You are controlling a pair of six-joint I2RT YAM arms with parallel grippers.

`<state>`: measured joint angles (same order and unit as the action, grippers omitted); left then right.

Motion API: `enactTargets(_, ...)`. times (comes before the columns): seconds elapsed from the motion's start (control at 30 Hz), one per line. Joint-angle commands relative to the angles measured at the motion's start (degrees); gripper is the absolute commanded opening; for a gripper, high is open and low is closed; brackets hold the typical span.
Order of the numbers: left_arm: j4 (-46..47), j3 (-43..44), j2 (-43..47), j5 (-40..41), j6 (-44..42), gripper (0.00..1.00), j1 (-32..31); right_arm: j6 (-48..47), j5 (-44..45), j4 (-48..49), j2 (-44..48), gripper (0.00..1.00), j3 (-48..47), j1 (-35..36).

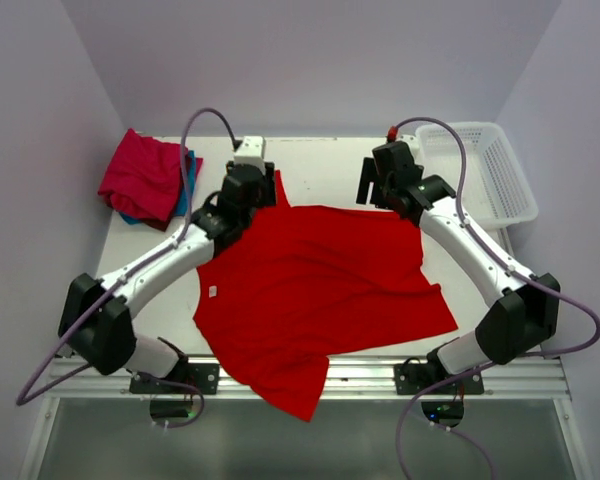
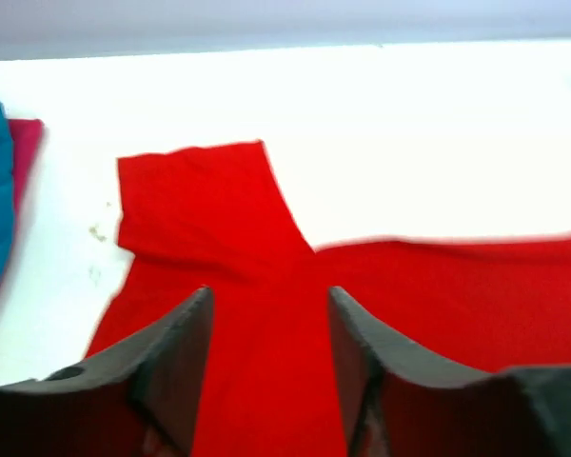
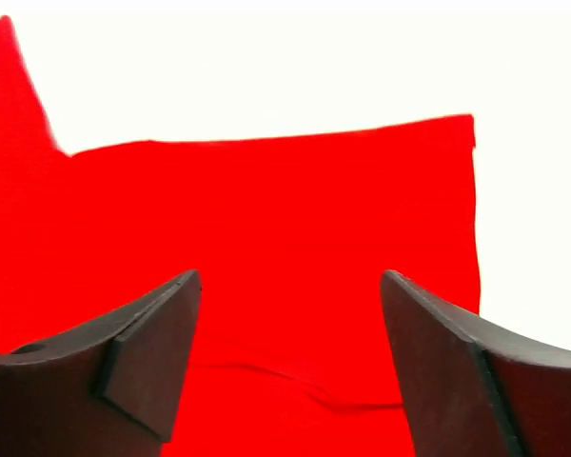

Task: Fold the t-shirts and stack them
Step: Grap the side of the flattened tshirt furthest away from the robot with both arms

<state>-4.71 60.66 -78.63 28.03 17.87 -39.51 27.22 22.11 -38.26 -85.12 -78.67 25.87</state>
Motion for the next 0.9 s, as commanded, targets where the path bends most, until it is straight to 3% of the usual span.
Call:
enactTargets(0.0,4.9,7.2,-7.4,-9.6,1.8,0.57,12.3,-2.3,1.2,-2.9,-0.8,0.82,-2.6,0.1)
enactTargets(0.13,-2.4,18.7,-19.1,-13.1,2.4,0.70,18.8,-2.1,-1.1,-1.3,3.2,0.82,0.4,0.1)
enactTargets(0.27,-5.6,26.8,-31.9,-18.8,3.8,0.71,25.7,-2.3,-4.2,1.3,9.4,0.82,4.1,0.1)
enactTargets(0.4,-5.0,31.0,-38.3,-22.8,5.4,0.71,30.7,-2.6,-4.1,2.3,13.2,0.82,7.2,0.1)
enactTargets(0.6,-2.2,30.1,-42.2,-26.4,7.4,0.70,34.0,-3.4,-4.6,2.6,14.3,0.82,8.8,0.1)
enactTargets(0.73,5.2,27.4,-43.6,-35.6,8.2,0.63,36.0,-3.3,-5.8,3.2,13.5,0.82,9.9,0.1)
enactTargets(0.87,8.6,27.3,-45.9,-40.0,9.0,0.60,37.0,-3.0,-5.6,2.6,13.2,0.82,10.4,0.1)
